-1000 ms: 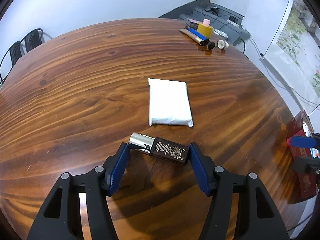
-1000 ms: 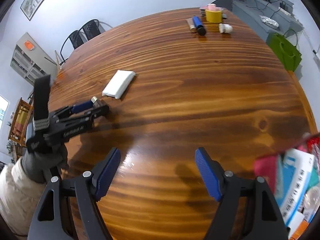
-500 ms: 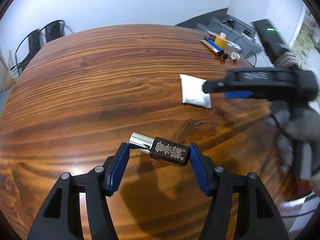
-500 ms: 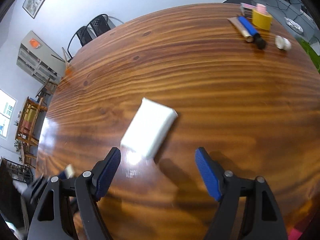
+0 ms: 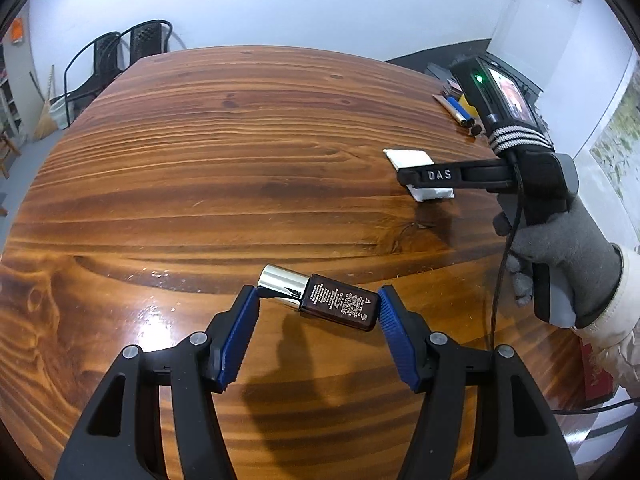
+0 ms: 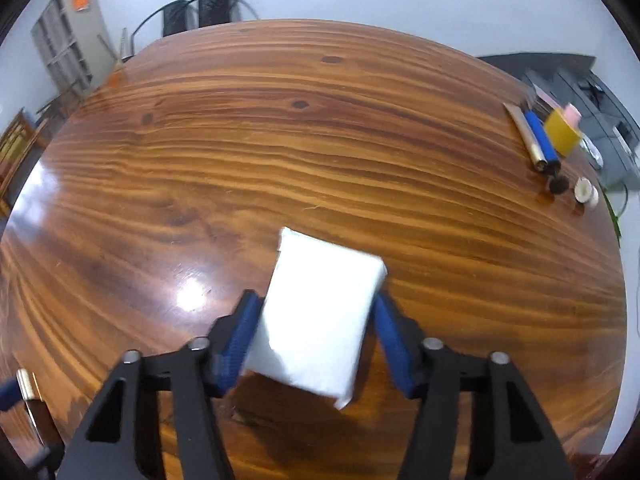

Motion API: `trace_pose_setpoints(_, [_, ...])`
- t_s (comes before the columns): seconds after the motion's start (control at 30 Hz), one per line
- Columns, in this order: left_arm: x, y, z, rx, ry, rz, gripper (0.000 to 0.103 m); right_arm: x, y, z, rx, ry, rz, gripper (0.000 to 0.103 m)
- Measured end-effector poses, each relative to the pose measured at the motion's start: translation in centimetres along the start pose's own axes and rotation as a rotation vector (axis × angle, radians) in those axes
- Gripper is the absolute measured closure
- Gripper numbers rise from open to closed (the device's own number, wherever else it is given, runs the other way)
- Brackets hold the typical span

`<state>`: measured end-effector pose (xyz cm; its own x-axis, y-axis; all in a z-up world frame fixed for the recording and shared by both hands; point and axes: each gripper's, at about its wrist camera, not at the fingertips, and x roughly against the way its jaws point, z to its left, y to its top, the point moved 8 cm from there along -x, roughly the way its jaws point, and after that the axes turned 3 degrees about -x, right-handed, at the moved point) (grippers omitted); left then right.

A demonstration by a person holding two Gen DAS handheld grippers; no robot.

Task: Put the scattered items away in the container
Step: 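Grasp the white tissue pack with the right gripper while the left gripper holds the bottle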

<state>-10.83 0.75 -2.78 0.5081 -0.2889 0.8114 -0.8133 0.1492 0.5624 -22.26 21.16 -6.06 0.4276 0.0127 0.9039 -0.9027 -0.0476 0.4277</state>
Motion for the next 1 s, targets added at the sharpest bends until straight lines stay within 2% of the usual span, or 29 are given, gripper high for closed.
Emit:
trace_pose_setpoints(0.3, [2.1,-0.9,-0.8,0.023,0.014,-0.022,0.039,1.6,-3.4,-0.5,-0.012,0.065,0.018,0.052])
trace_pose_setpoints(0.6, [4.5,-3.3,-3.2,0.056,0.023,-0.04,0.039,5.1,-10.0,-1.2,-0.044,0.168,0.059,0.052])
trace_pose_setpoints(0.8, [5.4,-5.4,-4.3,0.092,0.025,-0.04,0.039,6.7,-12.2,-2.1,-0.044,0.192,0.074,0.052])
trace_pose_setpoints(1.0, [4.9,-6.5,-5.4,0.114,-0.012,-0.032,0.039,7.3,-14.1,-1.9,-0.028,0.203,0.114,0.052])
